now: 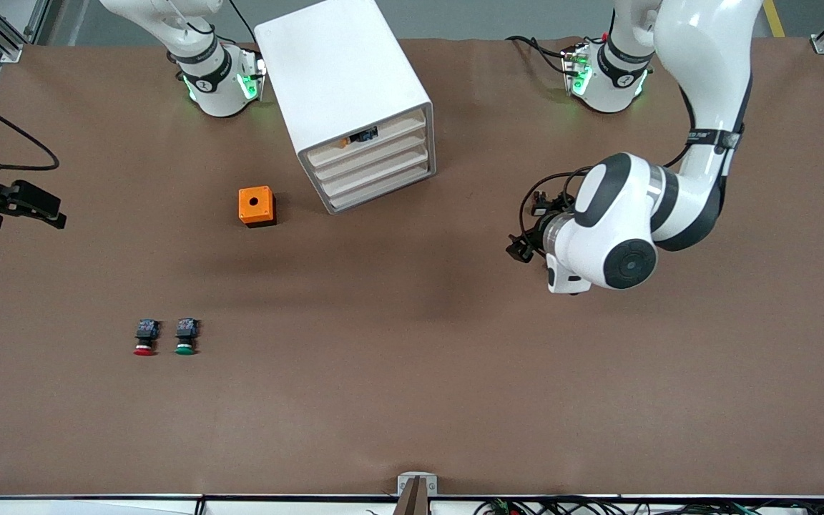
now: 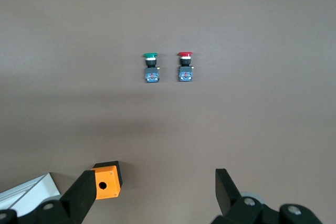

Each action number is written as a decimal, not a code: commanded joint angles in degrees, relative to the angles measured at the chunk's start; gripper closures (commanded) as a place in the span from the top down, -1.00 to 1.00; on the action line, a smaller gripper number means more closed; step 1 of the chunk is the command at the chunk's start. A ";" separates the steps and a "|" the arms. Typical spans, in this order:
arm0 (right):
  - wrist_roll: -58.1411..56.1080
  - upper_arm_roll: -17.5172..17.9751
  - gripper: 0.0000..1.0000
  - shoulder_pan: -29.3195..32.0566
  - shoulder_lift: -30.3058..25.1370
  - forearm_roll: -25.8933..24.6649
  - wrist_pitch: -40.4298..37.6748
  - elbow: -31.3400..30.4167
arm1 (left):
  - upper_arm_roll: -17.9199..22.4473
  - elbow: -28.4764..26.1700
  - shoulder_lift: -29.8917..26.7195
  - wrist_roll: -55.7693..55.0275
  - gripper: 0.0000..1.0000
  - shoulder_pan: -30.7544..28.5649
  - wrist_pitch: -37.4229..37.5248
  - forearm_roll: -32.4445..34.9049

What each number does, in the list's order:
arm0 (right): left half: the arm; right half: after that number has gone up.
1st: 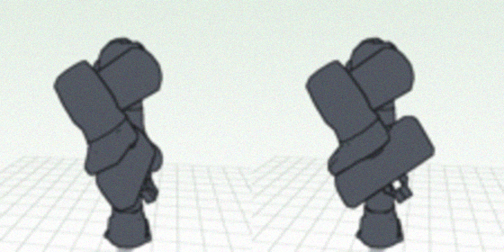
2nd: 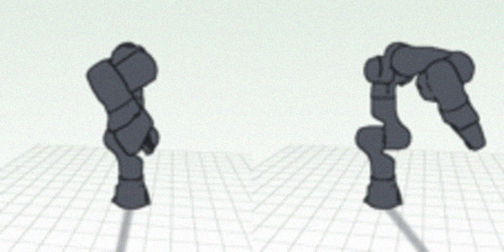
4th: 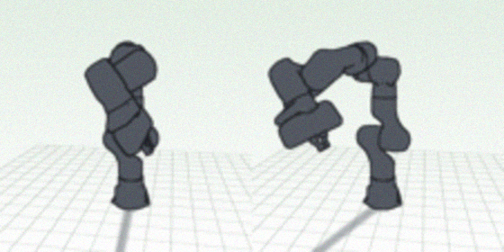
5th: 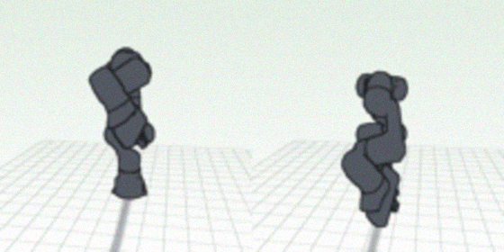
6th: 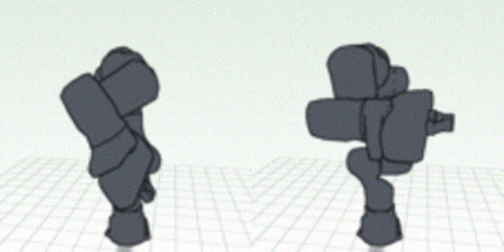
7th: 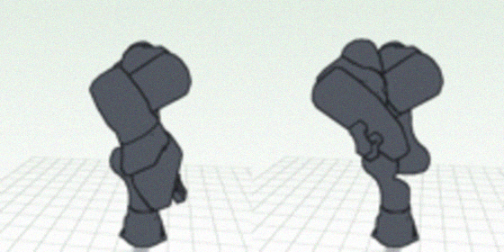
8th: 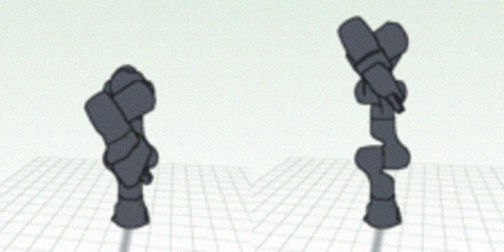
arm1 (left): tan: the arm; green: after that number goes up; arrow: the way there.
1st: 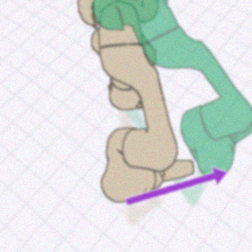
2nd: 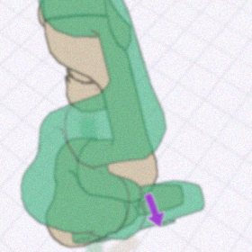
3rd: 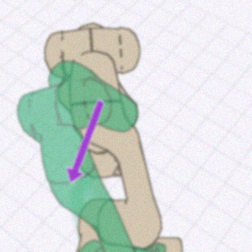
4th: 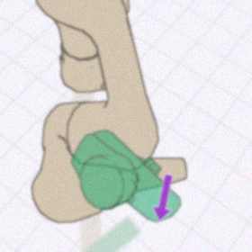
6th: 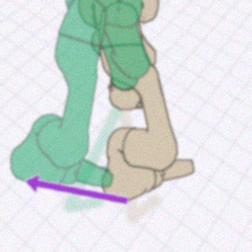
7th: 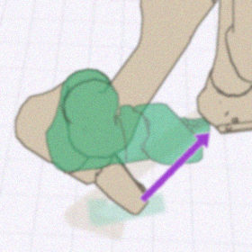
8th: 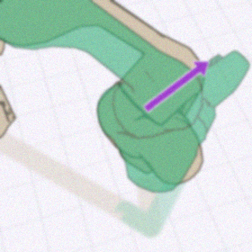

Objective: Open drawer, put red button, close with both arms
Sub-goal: 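Reach the left gripper toward the white cabinet's drawer handle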

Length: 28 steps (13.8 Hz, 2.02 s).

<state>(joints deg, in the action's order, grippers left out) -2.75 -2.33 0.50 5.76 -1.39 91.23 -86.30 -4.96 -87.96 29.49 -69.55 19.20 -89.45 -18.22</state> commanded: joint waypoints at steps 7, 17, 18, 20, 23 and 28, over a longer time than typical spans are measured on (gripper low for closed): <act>-0.50 0.57 1.00 1.35 4.52 -7.49 7.19 -2.72 | 0.47 1.91 3.29 -9.08 1.00 2.33 1.03 -0.14; -0.59 0.57 1.00 3.37 10.85 -7.40 16.44 -6.60 | 0.39 4.02 8.82 -45.91 1.00 8.31 0.94 -23.49; -0.59 0.57 1.00 3.37 10.94 -7.40 16.53 -6.51 | 0.39 3.94 10.22 -48.81 1.00 8.66 0.94 -27.18; -0.59 0.57 1.00 3.29 11.20 -7.40 16.79 -6.43 | 0.39 3.93 12.34 -52.16 1.00 9.10 0.94 -30.99; -0.59 0.57 1.00 3.37 12.16 -7.40 18.45 -6.43 | 0.39 3.58 13.66 -56.12 1.00 11.29 0.94 -33.45; -1.11 0.57 1.00 3.46 14.27 -7.40 22.50 -6.43 | 0.39 3.67 17.08 -58.77 0.82 15.69 0.86 -39.25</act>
<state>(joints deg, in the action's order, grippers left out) -2.92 -2.64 2.91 19.04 -7.79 112.20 -92.90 -5.04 -85.51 44.57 -127.36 34.14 -89.26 -55.39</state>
